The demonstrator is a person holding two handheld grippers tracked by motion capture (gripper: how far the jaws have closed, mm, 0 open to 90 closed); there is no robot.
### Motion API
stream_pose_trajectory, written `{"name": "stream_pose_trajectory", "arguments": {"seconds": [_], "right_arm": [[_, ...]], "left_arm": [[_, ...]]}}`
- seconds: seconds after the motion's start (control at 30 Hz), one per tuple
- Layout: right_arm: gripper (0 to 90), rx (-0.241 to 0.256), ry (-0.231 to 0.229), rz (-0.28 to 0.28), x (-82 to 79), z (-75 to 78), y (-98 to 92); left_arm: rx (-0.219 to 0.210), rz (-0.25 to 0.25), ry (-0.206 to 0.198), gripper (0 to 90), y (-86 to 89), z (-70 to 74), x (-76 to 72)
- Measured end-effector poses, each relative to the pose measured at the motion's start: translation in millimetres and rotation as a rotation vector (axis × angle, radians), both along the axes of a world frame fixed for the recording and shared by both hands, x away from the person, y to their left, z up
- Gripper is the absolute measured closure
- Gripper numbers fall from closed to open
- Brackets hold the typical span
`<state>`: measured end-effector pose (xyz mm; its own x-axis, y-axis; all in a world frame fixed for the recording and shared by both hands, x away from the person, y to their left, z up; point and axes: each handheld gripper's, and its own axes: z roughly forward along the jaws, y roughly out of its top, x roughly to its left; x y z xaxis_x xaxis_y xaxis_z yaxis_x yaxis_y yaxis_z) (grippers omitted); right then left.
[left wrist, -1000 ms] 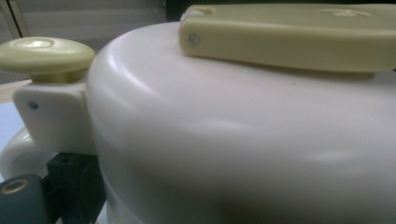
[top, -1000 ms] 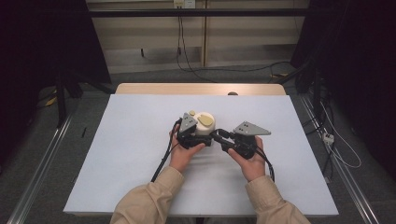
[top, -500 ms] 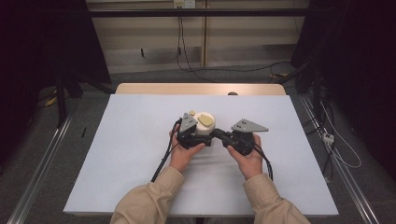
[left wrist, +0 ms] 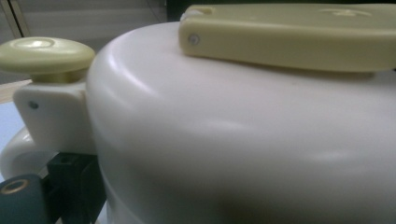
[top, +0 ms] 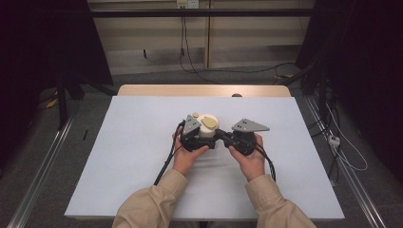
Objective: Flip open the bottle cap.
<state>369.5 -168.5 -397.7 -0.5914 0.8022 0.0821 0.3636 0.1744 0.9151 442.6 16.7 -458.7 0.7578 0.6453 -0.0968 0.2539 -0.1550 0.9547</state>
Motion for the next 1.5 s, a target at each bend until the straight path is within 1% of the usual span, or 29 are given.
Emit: {"name": "stream_pose_trajectory", "arguments": {"seconds": [0.1, 0.27, 0.43, 0.5, 0.83, 0.93, 1.1, 1.5], "right_arm": [[90.0, -0.011, 0.009, -0.004, 1.6, 1.2, 0.9], [90.0, -0.010, 0.013, -0.009, 3.4, 2.6, 1.6], [90.0, -0.015, 0.008, -0.006, 5.0, 5.0, 2.2], [90.0, -0.016, 0.015, -0.007, 5.5, 5.8, 3.1], [90.0, -0.023, 0.008, -0.004, 7.2, 8.5, 4.7], [90.0, -0.031, 0.006, -0.002, 7.3, 10.1, 5.6], [90.0, -0.026, 0.003, -0.004, 7.7, 10.9, 6.1], [90.0, -0.034, -0.005, -0.009, 8.2, 13.8, 7.6]], "left_arm": [[-0.001, 0.002, 0.001, 5.9, -0.1, 0.0, -0.1], [0.000, 0.002, 0.000, 5.9, -0.1, -0.1, -0.1], [0.002, 0.001, -0.002, 5.9, 0.0, -0.1, 0.1], [0.003, 0.001, -0.002, 5.9, 0.0, -0.1, 0.1], [0.002, 0.002, -0.002, 5.9, -0.1, -0.1, -0.1], [0.001, 0.003, -0.002, 5.9, -0.1, -0.2, -0.1], [0.002, 0.003, -0.002, 5.9, -0.1, -0.1, -0.2], [0.003, 0.005, -0.002, 5.9, -0.3, 0.0, -0.3]]}}
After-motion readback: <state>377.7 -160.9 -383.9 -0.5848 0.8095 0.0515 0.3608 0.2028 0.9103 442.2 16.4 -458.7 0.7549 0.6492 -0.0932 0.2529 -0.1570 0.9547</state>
